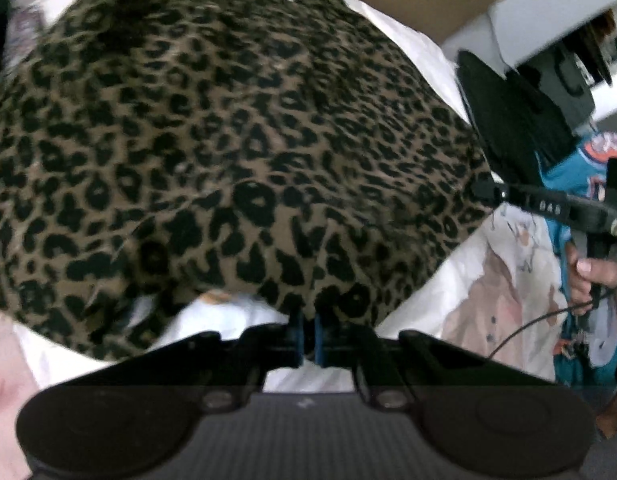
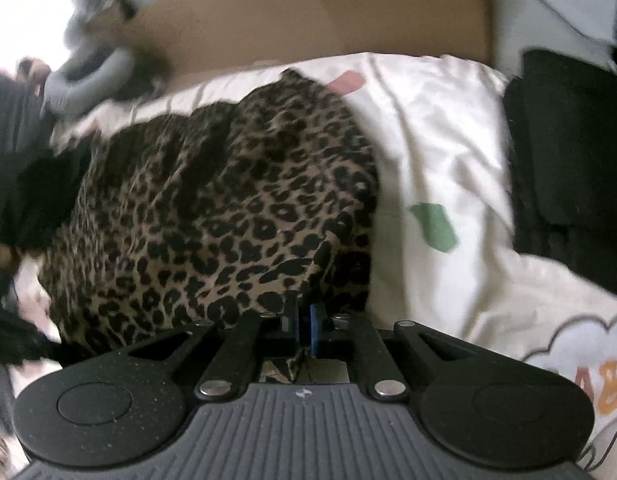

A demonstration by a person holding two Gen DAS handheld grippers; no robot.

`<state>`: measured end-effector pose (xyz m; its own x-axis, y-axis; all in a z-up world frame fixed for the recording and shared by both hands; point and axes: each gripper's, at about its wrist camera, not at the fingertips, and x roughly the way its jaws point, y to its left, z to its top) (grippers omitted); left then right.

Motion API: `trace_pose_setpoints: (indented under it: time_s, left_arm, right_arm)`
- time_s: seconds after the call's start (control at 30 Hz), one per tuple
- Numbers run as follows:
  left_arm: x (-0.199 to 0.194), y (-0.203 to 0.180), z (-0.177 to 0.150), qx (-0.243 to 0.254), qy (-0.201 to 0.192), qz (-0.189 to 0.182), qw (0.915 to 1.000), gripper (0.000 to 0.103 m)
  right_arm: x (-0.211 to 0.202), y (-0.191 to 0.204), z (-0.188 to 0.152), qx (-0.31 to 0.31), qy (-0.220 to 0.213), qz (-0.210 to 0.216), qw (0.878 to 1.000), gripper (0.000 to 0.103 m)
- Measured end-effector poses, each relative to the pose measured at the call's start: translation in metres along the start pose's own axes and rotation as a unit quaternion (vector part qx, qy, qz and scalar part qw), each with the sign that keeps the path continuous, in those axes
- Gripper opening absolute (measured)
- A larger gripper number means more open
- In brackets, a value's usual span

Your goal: Fold clothes

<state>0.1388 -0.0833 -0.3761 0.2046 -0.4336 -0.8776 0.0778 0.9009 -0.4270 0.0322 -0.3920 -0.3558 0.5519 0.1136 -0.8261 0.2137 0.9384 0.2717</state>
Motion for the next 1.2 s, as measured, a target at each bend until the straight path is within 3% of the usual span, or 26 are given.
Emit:
trace_pose_setpoints:
  time_s: [0.1, 0.27, 0.33, 0.4, 0.43, 0.73, 0.97, 1.2]
  left_arm:
    - [-0.006, 0.010, -0.003, -0.016, -0.013, 0.011, 0.9997, 0.005]
    - [-0.011, 0.020, -0.003, -0.036, -0.037, 0.025, 0.9983, 0.005]
    - [-0.013, 0.024, -0.003, -0.041, -0.046, 0.033, 0.9976, 0.005]
    - [-0.013, 0.025, -0.001, -0.046, -0.054, 0.043, 0.9966, 0.005]
    - [-0.014, 0.026, -0.001, -0.048, -0.059, 0.048, 0.9959, 0.005]
    - [-0.018, 0.034, 0.006, -0.046, -0.084, 0.071, 0.9929, 0.005]
    - [-0.019, 0.040, 0.014, -0.055, -0.096, 0.088, 0.9901, 0.005]
    - [-0.018, 0.042, 0.017, -0.055, -0.099, 0.095, 0.9890, 0.005]
  right_arm:
    - [0.014, 0.013, 0.009, -0.028, 0.015, -0.010, 0.999, 0.004]
    - [0.030, 0.030, 0.020, -0.033, 0.022, 0.011, 0.999, 0.007]
    - [0.034, 0.037, 0.023, -0.034, 0.021, 0.023, 0.999, 0.016]
    - [0.038, 0.042, 0.023, -0.037, 0.019, 0.041, 0.998, 0.041]
    - [0.039, 0.044, 0.022, -0.038, 0.018, 0.047, 0.998, 0.043]
    - [0.011, 0.026, 0.008, -0.003, 0.003, 0.078, 0.997, 0.043]
    - [-0.013, -0.005, -0.002, 0.030, -0.016, 0.057, 0.998, 0.043]
    - [-0.013, -0.054, -0.009, 0.119, -0.027, 0.021, 0.992, 0.043]
